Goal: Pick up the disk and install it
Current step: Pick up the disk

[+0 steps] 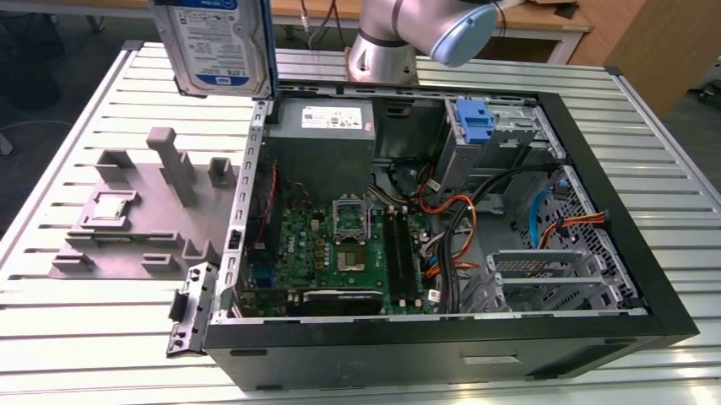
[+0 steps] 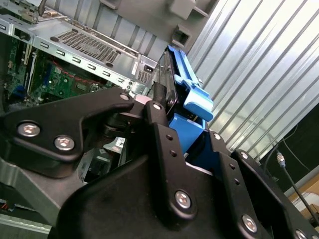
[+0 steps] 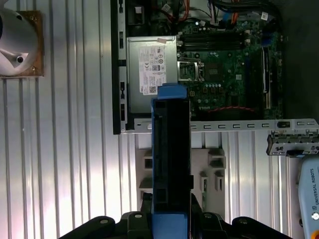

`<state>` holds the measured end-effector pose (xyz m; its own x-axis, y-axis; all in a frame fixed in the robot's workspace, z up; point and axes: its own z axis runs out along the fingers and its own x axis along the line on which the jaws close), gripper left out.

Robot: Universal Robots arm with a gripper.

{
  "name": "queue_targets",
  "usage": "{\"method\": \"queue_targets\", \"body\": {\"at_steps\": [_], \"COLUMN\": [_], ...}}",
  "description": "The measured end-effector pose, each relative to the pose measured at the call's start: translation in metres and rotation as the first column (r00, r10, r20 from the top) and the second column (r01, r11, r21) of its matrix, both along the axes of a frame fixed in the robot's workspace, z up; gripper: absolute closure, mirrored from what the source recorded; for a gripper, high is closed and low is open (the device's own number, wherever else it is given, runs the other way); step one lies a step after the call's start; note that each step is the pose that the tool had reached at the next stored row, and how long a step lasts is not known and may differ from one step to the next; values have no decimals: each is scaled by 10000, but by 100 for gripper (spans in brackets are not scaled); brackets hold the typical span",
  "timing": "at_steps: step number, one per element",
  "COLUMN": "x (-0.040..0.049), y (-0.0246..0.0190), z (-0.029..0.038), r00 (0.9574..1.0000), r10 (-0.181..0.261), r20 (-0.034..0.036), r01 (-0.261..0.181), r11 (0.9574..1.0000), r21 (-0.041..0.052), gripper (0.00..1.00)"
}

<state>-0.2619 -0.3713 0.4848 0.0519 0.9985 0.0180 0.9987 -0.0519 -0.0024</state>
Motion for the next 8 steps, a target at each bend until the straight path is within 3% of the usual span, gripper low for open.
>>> {"method": "queue_targets", "body": {"at_steps": [8], "x": [206], "y": [-10], "z": [-4], "r00": [10000], "r10": [0], "r20": [-8], "r01": [0], "r11": [10000], "r21": [0], "gripper": [63]}}
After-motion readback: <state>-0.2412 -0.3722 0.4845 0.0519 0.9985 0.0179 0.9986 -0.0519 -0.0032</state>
